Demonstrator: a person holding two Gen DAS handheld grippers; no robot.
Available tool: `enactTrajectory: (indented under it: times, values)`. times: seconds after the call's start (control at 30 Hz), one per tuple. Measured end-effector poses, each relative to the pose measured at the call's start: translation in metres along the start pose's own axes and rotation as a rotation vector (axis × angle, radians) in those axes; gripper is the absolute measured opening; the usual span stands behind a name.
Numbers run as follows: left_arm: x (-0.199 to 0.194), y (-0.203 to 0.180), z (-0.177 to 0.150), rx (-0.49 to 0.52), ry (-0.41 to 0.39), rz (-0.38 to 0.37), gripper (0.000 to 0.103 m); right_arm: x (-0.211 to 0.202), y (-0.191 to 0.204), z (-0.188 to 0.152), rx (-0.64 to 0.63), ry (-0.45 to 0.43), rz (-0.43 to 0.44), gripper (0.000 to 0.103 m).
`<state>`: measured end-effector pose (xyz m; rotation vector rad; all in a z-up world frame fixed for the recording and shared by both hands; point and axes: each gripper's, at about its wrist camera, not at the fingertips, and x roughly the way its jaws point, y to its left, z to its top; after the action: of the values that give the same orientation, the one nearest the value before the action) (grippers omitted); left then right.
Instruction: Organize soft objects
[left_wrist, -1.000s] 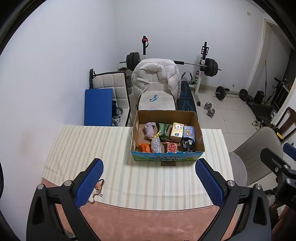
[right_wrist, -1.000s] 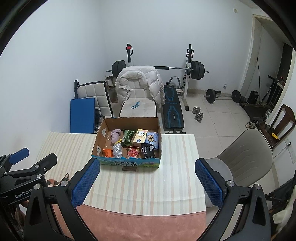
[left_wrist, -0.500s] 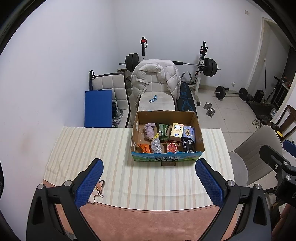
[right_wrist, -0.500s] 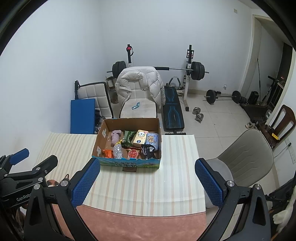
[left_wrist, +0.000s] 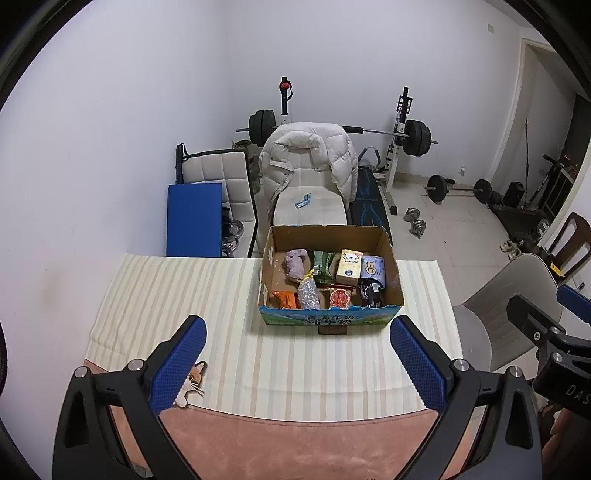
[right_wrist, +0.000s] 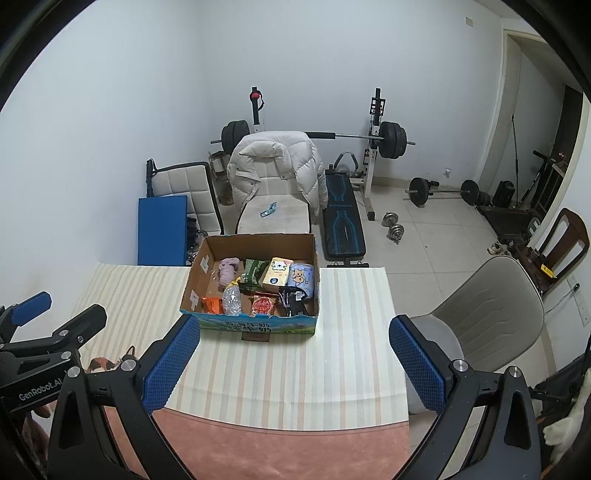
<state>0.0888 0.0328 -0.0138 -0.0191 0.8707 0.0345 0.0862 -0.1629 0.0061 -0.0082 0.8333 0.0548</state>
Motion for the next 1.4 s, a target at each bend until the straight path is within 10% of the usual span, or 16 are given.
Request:
enactTrajectory:
  times: [1.4]
  values:
    - [-0.0021, 0.0077, -0.0038, 0.013, -0.038, -0.001, 0.102, 0.0020, -0.0017, -0.0047, -0.003, 0.002, -0.007, 0.103]
